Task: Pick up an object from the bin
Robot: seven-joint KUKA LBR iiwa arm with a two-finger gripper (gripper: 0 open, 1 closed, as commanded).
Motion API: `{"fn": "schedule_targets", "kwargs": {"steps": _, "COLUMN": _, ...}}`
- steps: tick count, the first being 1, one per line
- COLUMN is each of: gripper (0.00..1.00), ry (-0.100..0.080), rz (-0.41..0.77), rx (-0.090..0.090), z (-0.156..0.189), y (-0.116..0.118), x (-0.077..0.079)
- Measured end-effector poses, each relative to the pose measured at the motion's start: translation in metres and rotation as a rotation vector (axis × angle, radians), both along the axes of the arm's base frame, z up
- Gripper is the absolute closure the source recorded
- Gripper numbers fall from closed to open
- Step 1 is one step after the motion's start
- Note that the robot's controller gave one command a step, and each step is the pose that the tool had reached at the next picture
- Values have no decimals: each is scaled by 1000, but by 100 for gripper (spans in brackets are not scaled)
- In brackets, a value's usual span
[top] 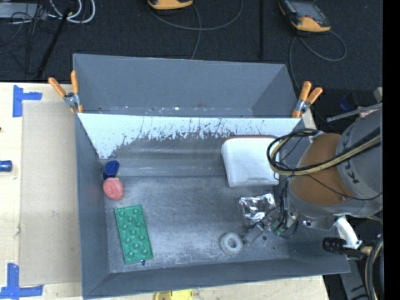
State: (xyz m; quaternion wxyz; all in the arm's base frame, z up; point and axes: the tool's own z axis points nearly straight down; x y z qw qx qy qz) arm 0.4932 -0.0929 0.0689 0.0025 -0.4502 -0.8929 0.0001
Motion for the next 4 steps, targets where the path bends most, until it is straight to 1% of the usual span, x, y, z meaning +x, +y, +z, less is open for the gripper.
{"fn": "schedule_targets", "kwargs": {"steps": 1, "gripper": 0, "ry": -2, "rz": -114, "rx": 0, "z": 0, "y": -19, "x": -4}}
{"fn": "schedule_targets", "kwargs": {"steps": 2, "gripper": 100, "ry": 0, "rz": -111, "rx": -1, "z": 0, "y": -19, "x": -4}}
{"fn": "schedule_targets", "kwargs": {"steps": 3, "gripper": 100, "ry": -10, "rz": -107, "rx": -3, "z": 88, "y": -20, "x": -3}}
{"fn": "schedule_targets", "kwargs": {"steps": 4, "gripper": 100, "ry": -3, "rz": -101, "rx": -2, "z": 91, "y": -20, "x": -3}}
